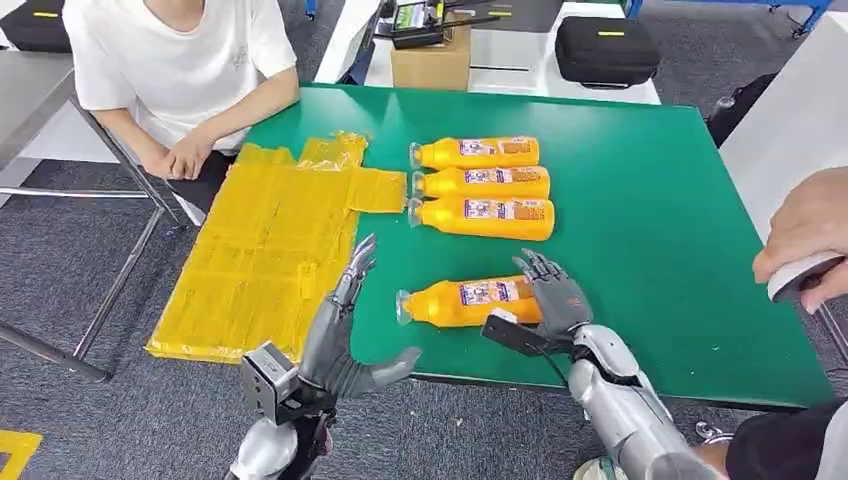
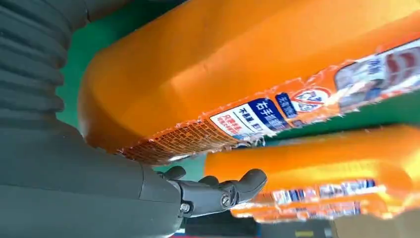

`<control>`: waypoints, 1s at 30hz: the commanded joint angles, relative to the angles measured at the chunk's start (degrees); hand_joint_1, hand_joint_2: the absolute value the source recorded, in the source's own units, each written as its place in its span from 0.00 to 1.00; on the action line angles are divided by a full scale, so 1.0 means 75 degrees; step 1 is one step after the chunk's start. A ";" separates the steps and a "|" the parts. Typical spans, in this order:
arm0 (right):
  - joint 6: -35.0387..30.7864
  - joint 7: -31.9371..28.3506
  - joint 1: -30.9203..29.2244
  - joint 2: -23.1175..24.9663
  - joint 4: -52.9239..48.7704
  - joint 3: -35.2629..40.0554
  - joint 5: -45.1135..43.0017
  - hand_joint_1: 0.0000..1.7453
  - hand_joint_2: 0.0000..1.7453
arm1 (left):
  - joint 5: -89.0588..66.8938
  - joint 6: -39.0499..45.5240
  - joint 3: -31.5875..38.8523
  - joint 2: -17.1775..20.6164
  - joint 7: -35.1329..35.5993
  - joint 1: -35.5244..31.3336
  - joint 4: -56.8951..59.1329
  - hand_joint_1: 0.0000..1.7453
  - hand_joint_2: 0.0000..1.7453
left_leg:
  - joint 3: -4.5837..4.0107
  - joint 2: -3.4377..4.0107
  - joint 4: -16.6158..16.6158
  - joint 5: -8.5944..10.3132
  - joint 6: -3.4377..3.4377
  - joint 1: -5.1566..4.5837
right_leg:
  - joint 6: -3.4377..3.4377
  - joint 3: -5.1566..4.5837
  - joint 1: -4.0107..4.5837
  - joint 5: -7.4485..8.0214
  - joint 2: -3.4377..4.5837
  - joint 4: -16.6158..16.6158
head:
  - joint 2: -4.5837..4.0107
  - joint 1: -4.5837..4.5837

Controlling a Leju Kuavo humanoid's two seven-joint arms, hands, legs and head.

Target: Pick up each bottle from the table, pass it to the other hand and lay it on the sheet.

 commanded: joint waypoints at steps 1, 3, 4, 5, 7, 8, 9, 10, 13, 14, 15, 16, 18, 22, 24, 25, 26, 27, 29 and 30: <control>0.0268 0.0134 -0.0354 -0.0076 0.1167 0.0675 0.0097 0.00 1.00 | 0.0033 -0.0015 -0.0129 0.0179 0.0051 -0.0279 0.0312 0.00 1.00 | 0.0032 -0.0014 -0.0009 0.0002 -0.0009 0.0006 | -0.0014 0.0040 0.0008 -0.0003 -0.0020 -0.0010 | 0.0000 0.0000; 0.0558 0.0220 -0.0452 -0.0100 0.1267 0.0707 0.0042 0.20 1.00 | 0.0032 -0.0018 -0.0159 0.0203 0.0051 -0.0320 0.0322 0.00 1.00 | 0.0039 -0.0012 -0.0009 0.0001 -0.0012 0.0007 | -0.0022 0.0047 0.0010 -0.0003 -0.0021 -0.0010 | 0.0000 0.0000; 0.0699 0.0284 -0.0531 -0.0143 0.1346 0.0776 0.0085 0.74 1.00 | 0.0032 -0.0018 -0.0162 0.0210 0.0051 -0.0346 0.0332 0.00 1.00 | 0.0052 -0.0011 -0.0009 -0.0003 -0.0019 0.0010 | -0.0034 0.0061 0.0015 -0.0008 -0.0027 -0.0009 | -0.0003 0.0000; 0.0807 0.0341 -0.0574 -0.0166 0.1403 0.0799 0.0090 0.91 1.00 | 0.0032 -0.0018 -0.0168 0.0214 0.0051 -0.0359 0.0337 0.00 1.00 | 0.0037 -0.0006 -0.0010 0.0003 -0.0007 0.0003 | -0.0031 0.0037 0.0005 0.0011 -0.0014 -0.0009 | 0.0000 -0.0003; 0.1231 0.0502 -0.0744 -0.0271 0.1602 0.0885 0.0071 0.98 1.00 | 0.0064 -0.0017 -0.0186 0.0239 0.0064 -0.0396 0.0365 0.00 1.00 | 0.0048 -0.0005 -0.0009 0.0002 -0.0006 0.0003 | -0.0031 0.0046 0.0007 0.0014 -0.0011 -0.0010 | 0.0000 -0.0003; 0.1326 0.0587 -0.0773 -0.0307 0.1652 0.0922 0.0085 0.99 1.00 | 0.0061 -0.0017 -0.0194 0.0247 0.0062 -0.0388 0.0389 0.00 1.00 | 0.0060 -0.0003 -0.0010 0.0002 -0.0006 0.0003 | -0.0032 0.0056 0.0007 0.0013 -0.0009 -0.0010 | 0.0000 0.0000; 0.1376 0.0600 -0.0792 -0.0333 0.1689 0.0938 0.0088 0.98 1.00 | 0.0061 -0.0017 -0.0199 0.0251 0.0062 -0.0397 0.0415 0.00 1.00 | 0.0066 -0.0002 -0.0009 0.0002 -0.0009 0.0004 | -0.0035 0.0061 0.0008 0.0013 -0.0008 -0.0010 | 0.0000 0.0000; 0.1414 0.0614 -0.0786 -0.0341 0.1726 0.0934 0.0073 1.00 1.00 | 0.0061 -0.0017 -0.0207 0.0253 0.0062 -0.0403 0.0441 0.00 1.00 | 0.0072 -0.0009 -0.0012 0.0007 -0.0010 0.0005 | -0.0037 0.0068 0.0009 0.0015 -0.0014 -0.0014 | 0.0000 -0.0003; 0.1308 0.0565 -0.0675 -0.0335 0.1686 0.0865 -0.0035 1.00 1.00 | 0.0066 -0.0015 -0.0212 0.0266 0.0063 -0.0383 0.0431 0.00 1.00 | 0.0082 -0.0026 -0.0016 0.0012 -0.0009 0.0008 | -0.0037 0.0078 0.0012 0.0018 -0.0027 -0.0023 | 0.0000 0.0000; 0.1229 0.0401 -0.0566 -0.0311 0.1603 0.0697 -0.0261 1.00 1.00 | 0.0069 -0.0015 -0.0222 0.0276 0.0063 -0.0368 0.0413 0.00 1.00 | 0.0087 -0.0030 -0.0021 0.0014 -0.0011 0.0007 | -0.0041 0.0079 0.0013 0.0016 -0.0034 -0.0025 | 0.0000 -0.0003; 0.1207 0.0177 -0.0434 -0.0264 0.1500 0.0418 -0.0627 1.00 1.00 | 0.0069 -0.0015 -0.0228 0.0288 0.0063 -0.0346 0.0384 0.00 1.00 | 0.0088 -0.0030 -0.0015 0.0011 -0.0004 0.0007 | -0.0031 0.0082 0.0011 0.0013 -0.0019 -0.0022 | 0.0000 0.0000; 0.1105 -0.0155 -0.0208 -0.0196 0.1306 0.0097 -0.1073 1.00 1.00 | 0.0057 -0.0012 -0.0221 0.0307 0.0063 -0.0276 0.0305 0.00 1.00 | 0.0096 -0.0031 -0.0021 0.0012 -0.0003 0.0008 | -0.0034 0.0093 0.0013 0.0012 -0.0019 -0.0028 | 0.0000 0.0000; 0.0765 -0.0605 0.0360 -0.0014 0.0657 -0.0438 -0.1796 1.00 1.00 | 0.0038 -0.0025 -0.0165 0.0363 0.0073 -0.0021 0.0025 0.00 1.00 | 0.0102 -0.0030 -0.0018 0.0007 0.0000 0.0009 | -0.0031 0.0108 0.0014 0.0008 -0.0016 -0.0025 | 0.0000 0.0003; 0.0634 -0.1010 0.1397 0.0308 -0.1066 -0.1082 -0.2875 1.00 1.00 | -0.0083 -0.0071 0.0055 0.0356 0.0156 0.0343 -0.0274 0.00 1.00 | 0.0111 -0.0023 -0.0024 -0.0007 -0.0007 0.0016 | -0.0037 0.0128 0.0021 0.0000 -0.0008 -0.0032 | -0.0003 0.0003; 0.0576 -0.1102 0.1671 0.0380 -0.1617 -0.1258 -0.3166 1.00 1.00 | -0.0084 -0.0073 0.0143 0.0321 0.0156 0.0396 -0.0300 0.00 1.00 | 0.0091 -0.0012 -0.0009 -0.0017 -0.0004 0.0010 | -0.0027 0.0101 0.0014 0.0004 0.0010 -0.0014 | 0.0000 0.0000; 0.0555 -0.1103 0.1734 0.0413 -0.1750 -0.1310 -0.3242 1.00 1.00 | -0.0082 -0.0074 0.0163 0.0320 0.0161 0.0401 -0.0299 0.00 1.00 | 0.0100 -0.0011 -0.0016 -0.0025 -0.0012 0.0012 | -0.0035 0.0107 0.0017 -0.0003 0.0007 -0.0017 | 0.0000 0.0000; 0.0510 -0.1287 0.1942 0.0501 -0.2164 -0.1529 -0.3564 1.00 1.00 | -0.0058 -0.0074 0.0235 0.0275 0.0197 0.0437 -0.0304 0.00 1.00 | 0.0086 -0.0012 -0.0009 -0.0031 -0.0014 0.0008 | -0.0027 0.0087 0.0013 -0.0001 0.0008 -0.0009 | 0.0000 -0.0006; 0.0494 -0.1437 0.2144 0.0585 -0.2553 -0.1697 -0.3818 1.00 1.00 | -0.0034 -0.0070 0.0305 0.0240 0.0222 0.0486 -0.0327 0.00 1.00 | 0.0090 -0.0016 -0.0010 -0.0035 -0.0019 0.0005 | -0.0027 0.0089 0.0011 -0.0013 0.0001 -0.0004 | 0.0000 -0.0003; 0.0519 -0.1409 0.2341 0.0614 -0.2956 -0.1732 -0.3930 1.00 1.00 | -0.0021 -0.0070 0.0351 0.0235 0.0235 0.0533 -0.0349 0.00 1.00 | 0.0062 -0.0020 -0.0005 -0.0029 -0.0012 0.0008 | -0.0012 0.0063 0.0012 -0.0012 0.0002 -0.0006 | 0.0000 -0.0006; 0.0519 -0.1409 0.2341 0.0614 -0.2956 -0.1732 -0.3930 1.00 1.00 | -0.0021 -0.0070 0.0351 0.0235 0.0235 0.0533 -0.0349 0.00 1.00 | 0.0069 -0.0027 -0.0007 -0.0034 -0.0016 0.0008 | -0.0019 0.0074 0.0013 -0.0022 -0.0008 -0.0005 | 0.0000 0.0000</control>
